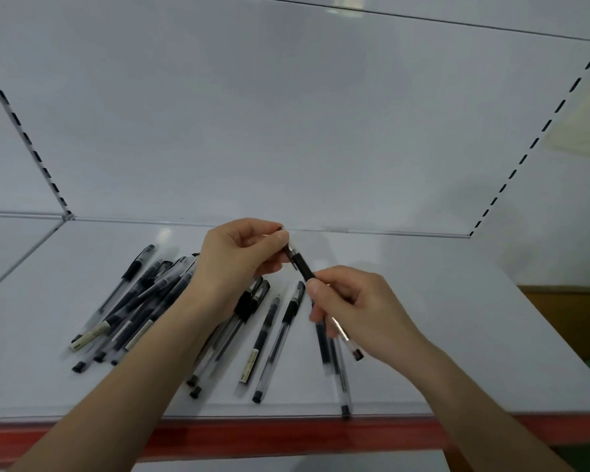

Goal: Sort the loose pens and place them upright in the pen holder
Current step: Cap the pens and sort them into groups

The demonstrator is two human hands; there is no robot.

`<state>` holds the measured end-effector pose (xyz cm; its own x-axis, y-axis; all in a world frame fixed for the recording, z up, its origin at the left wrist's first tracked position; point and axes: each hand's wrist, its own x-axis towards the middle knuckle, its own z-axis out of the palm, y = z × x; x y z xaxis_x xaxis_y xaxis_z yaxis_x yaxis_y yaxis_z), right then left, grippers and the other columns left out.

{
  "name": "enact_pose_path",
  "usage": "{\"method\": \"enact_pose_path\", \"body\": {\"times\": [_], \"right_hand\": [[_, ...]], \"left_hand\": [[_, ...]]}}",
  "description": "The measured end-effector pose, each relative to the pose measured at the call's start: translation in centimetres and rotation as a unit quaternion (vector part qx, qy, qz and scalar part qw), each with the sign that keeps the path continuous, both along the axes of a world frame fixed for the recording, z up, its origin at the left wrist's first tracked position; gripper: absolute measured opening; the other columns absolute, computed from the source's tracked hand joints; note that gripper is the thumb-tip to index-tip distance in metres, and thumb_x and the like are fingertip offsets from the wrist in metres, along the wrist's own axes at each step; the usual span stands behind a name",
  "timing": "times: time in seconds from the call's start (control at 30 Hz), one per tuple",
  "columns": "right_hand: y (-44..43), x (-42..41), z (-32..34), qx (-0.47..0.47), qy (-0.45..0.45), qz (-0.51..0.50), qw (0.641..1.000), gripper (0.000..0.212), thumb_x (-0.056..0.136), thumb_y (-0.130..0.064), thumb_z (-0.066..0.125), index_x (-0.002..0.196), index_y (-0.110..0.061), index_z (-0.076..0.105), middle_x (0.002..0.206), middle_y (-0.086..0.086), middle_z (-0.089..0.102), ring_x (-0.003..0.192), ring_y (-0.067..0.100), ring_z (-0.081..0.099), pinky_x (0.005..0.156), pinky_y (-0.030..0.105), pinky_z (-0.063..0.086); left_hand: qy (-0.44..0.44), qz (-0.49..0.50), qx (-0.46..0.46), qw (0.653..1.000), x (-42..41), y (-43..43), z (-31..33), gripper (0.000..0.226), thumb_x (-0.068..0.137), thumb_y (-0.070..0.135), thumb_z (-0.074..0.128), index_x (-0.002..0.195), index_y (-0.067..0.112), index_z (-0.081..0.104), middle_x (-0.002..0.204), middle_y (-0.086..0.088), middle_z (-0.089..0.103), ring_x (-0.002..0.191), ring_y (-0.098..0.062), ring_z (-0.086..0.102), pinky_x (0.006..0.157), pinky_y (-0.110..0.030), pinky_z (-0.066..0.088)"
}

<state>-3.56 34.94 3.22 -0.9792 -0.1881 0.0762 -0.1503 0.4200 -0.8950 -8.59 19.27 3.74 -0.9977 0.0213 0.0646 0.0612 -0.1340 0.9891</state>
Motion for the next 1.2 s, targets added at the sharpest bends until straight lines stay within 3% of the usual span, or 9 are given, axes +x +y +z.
{"method": "enact_pose_path", "body": {"times": [0.07, 0.17, 0.33, 0.53, 0.67, 0.93, 1.03, 1.1, 1.2], "right_hand": [[0.9, -1.5, -0.1, 0.050, -0.013, 0.015, 0.999, 0.023, 0.092, -0.026, 0.051, 0.084, -0.010, 0.066, 0.067, -0.005, 0.068, 0.058, 0.008, 0.061, 0.057, 0.020, 0.048], [2.6, -5.9, -0.7, 0.144, 0.091, -0.071, 0.983, 0.018, 0.090, -0.018, 0.054, 0.088, -0.007, 0.068, 0.085, 0.004, 0.071, 0.080, 0.016, 0.063, 0.072, 0.019, 0.043], [3.5, -12.7, -2.6, 0.273, 0.153, -0.082, 0.946, 0.027, 0.093, -0.012, 0.048, 0.116, -0.002, 0.059, 0.118, 0.016, 0.060, 0.111, 0.028, 0.054, 0.092, 0.026, 0.036], [4.6, -15.7, -4.5, 0.369, 0.144, -0.078, 0.915, 0.025, 0.092, -0.009, 0.046, 0.112, 0.002, 0.059, 0.112, 0.020, 0.058, 0.107, 0.034, 0.052, 0.084, 0.031, 0.037], [4.8, -16.4, -5.1, 0.396, 0.150, -0.085, 0.902, 0.026, 0.092, -0.013, 0.048, 0.109, 0.000, 0.062, 0.110, 0.023, 0.057, 0.107, 0.037, 0.050, 0.089, 0.034, 0.037], [5.1, -16.3, -5.0, 0.357, 0.144, -0.099, 0.918, 0.020, 0.088, -0.017, 0.057, 0.099, -0.004, 0.067, 0.099, 0.022, 0.060, 0.099, 0.034, 0.054, 0.081, 0.032, 0.040], [5.4, -15.5, -5.0, 0.306, 0.138, -0.095, 0.937, 0.017, 0.088, -0.016, 0.057, 0.096, -0.004, 0.067, 0.096, 0.017, 0.063, 0.094, 0.028, 0.055, 0.074, 0.027, 0.037], [5.4, -14.5, -4.2, 0.237, 0.129, -0.102, 0.958, 0.018, 0.090, -0.015, 0.056, 0.097, -0.002, 0.066, 0.094, 0.012, 0.064, 0.087, 0.020, 0.054, 0.069, 0.019, 0.035], [5.0, -12.5, -1.7, 0.107, 0.123, -0.136, 0.977, 0.015, 0.091, -0.016, 0.054, 0.093, -0.005, 0.064, 0.084, 0.006, 0.063, 0.078, 0.016, 0.056, 0.061, 0.005, 0.037]], "left_hand": [[-0.005, 0.005, -0.071, 0.997, -0.4, -0.6, -0.6, 0.005, 0.082, 0.005, 0.064, 0.081, 0.009, 0.067, 0.052, 0.005, 0.067, 0.048, -0.004, 0.062, 0.054, -0.015, 0.054], [0.022, 0.029, -0.214, 0.976, -0.8, -0.7, -1.6, 0.007, 0.081, 0.009, 0.067, 0.075, 0.013, 0.068, 0.047, 0.010, 0.064, 0.045, -0.001, 0.059, 0.052, -0.013, 0.050], [0.082, 0.024, -0.449, 0.889, -0.9, -0.1, -2.3, 0.030, 0.083, 0.030, 0.064, 0.107, 0.012, 0.068, 0.098, -0.003, 0.070, 0.095, -0.017, 0.063, 0.085, -0.023, 0.045], [0.123, 0.068, -0.538, 0.831, -3.7, -3.8, -1.7, 0.022, 0.089, 0.011, 0.053, 0.105, 0.006, 0.067, 0.108, -0.012, 0.068, 0.102, -0.029, 0.059, 0.088, -0.033, 0.044], [0.088, -0.016, -0.618, 0.781, -5.9, -5.6, -2.1, 0.025, 0.089, 0.012, 0.053, 0.110, 0.008, 0.065, 0.118, -0.011, 0.063, 0.111, -0.028, 0.056, 0.094, -0.032, 0.041], [0.070, -0.141, -0.635, 0.756, -7.6, -5.7, -0.9, 0.014, 0.080, 0.009, 0.065, 0.092, 0.008, 0.072, 0.087, -0.003, 0.065, 0.079, -0.012, 0.052, 0.069, -0.017, 0.033], [0.077, -0.136, -0.634, 0.757, -8.1, -5.9, -1.3, 0.011, 0.081, 0.008, 0.064, 0.090, 0.008, 0.070, 0.086, -0.001, 0.063, 0.083, -0.016, 0.056, 0.073, -0.020, 0.036], [0.098, -0.099, -0.601, 0.787, -8.0, -5.9, -1.4, 0.010, 0.083, 0.008, 0.061, 0.090, 0.009, 0.068, 0.085, 0.000, 0.062, 0.086, -0.018, 0.058, 0.074, -0.021, 0.038], [0.124, -0.003, -0.459, 0.880, -6.8, -5.3, -0.6, 0.009, 0.085, 0.008, 0.060, 0.083, 0.016, 0.064, 0.074, 0.007, 0.061, 0.070, -0.011, 0.057, 0.065, -0.013, 0.042]]}}
